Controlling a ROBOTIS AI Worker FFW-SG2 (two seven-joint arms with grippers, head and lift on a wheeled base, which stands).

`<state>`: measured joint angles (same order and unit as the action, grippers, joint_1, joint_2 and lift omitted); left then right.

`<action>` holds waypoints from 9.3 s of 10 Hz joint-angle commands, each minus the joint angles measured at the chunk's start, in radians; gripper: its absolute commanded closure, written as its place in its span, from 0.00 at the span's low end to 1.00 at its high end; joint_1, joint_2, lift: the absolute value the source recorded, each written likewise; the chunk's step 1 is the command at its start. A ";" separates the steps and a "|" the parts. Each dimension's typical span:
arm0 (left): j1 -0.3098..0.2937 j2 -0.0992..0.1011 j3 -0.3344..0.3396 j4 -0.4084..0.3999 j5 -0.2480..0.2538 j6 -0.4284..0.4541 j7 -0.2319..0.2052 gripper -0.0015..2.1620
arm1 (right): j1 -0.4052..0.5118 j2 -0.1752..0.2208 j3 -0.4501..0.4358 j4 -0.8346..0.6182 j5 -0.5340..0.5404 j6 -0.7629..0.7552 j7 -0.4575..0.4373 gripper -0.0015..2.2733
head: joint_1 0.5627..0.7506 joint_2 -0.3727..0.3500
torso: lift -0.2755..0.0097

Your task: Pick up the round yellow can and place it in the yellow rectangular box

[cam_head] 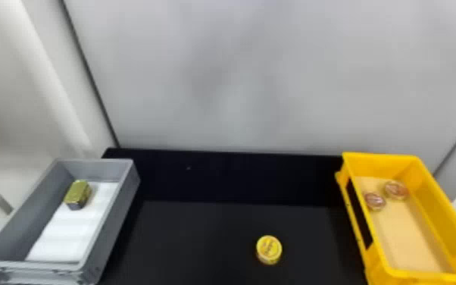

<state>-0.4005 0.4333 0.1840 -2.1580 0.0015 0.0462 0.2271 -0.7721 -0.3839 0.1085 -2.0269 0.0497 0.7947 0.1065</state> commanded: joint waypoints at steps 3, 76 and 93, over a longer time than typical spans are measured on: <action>0.000 -0.007 -0.001 -0.002 0.000 -0.002 0.000 0.06 | 0.131 0.105 0.008 0.129 -0.048 0.060 0.056 0.06 | 0.53 0.59 | 0.93; -0.072 -0.063 -0.083 0.058 0.029 -0.038 0.002 0.06 | 0.406 -0.026 -0.184 0.435 0.507 0.118 0.770 0.29 | 0.53 0.59 | 0.93; -0.084 -0.063 -0.095 0.058 0.026 -0.045 -0.006 0.06 | 0.465 0.000 -0.355 0.875 0.288 0.022 0.558 0.29 | 0.53 0.59 | 0.93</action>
<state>-0.4823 0.3714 0.0919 -2.1026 0.0276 0.0032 0.2209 -0.2963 -0.3832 -0.2473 -1.1918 0.3692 0.8210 0.6786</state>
